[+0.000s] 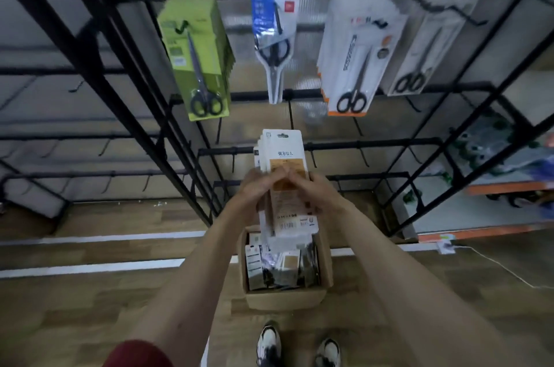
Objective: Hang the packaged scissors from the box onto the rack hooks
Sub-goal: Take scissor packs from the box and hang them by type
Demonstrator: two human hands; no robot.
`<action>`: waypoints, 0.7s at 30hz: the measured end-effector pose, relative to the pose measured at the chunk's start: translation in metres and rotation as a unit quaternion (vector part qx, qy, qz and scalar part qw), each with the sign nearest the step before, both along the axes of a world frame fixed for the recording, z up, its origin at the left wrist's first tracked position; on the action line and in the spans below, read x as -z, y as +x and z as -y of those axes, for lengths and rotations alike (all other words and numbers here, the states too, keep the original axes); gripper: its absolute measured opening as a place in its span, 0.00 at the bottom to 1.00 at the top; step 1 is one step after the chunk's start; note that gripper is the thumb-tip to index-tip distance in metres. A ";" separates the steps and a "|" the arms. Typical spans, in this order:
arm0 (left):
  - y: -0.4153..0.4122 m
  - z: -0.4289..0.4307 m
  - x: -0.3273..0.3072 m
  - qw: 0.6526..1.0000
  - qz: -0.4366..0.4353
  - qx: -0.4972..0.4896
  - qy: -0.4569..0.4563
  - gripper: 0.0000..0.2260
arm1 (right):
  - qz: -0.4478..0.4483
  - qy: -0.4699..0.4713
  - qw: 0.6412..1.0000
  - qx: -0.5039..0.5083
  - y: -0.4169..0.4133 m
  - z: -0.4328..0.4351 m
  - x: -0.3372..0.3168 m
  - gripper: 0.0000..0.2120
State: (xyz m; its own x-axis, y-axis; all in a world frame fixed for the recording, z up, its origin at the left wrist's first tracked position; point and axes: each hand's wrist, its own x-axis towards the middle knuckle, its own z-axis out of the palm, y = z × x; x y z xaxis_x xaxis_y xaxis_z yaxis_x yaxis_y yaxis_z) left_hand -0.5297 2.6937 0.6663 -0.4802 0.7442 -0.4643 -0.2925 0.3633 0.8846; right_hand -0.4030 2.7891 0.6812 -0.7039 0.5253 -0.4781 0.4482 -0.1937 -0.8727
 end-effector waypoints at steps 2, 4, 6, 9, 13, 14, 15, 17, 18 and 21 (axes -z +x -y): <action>0.002 0.009 -0.024 1.000 0.010 0.002 0.009 0.29 | 0.009 0.020 1.000 0.002 0.002 0.005 -0.024 0.12; 0.003 0.016 -0.040 0.999 0.039 0.005 0.014 0.24 | 0.023 0.025 0.999 0.032 0.008 0.006 -0.037 0.16; 0.001 0.017 -0.052 0.999 0.040 0.017 0.014 0.22 | 0.007 0.017 0.998 0.057 0.013 0.005 -0.046 0.17; 0.001 0.011 -0.066 0.999 0.021 0.027 0.040 0.25 | -0.037 0.020 0.992 0.117 0.016 0.004 -0.065 0.12; 0.004 0.001 -0.085 0.996 0.050 0.020 0.070 0.25 | -0.062 0.095 0.976 0.187 0.018 0.002 -0.088 0.09; 0.006 0.000 -0.088 0.996 0.061 0.013 0.068 0.23 | -0.064 0.112 0.971 0.204 0.020 0.001 -0.093 0.08; 0.007 0.000 -0.092 0.996 0.069 0.004 0.064 0.23 | -0.066 0.131 0.964 0.220 0.024 -0.001 -0.097 0.07; 0.006 -0.005 -0.098 0.995 0.073 -0.014 0.073 0.28 | -0.068 0.168 0.953 0.244 0.030 -0.005 -0.105 0.05; 0.006 -0.008 -0.101 0.994 0.072 -0.013 0.076 0.29 | -0.066 0.181 0.949 0.250 0.032 -0.006 -0.108 0.05; 0.010 -0.014 -0.116 0.995 0.051 -0.021 0.082 0.14 | -0.064 0.175 0.950 0.252 0.031 -0.008 -0.113 0.05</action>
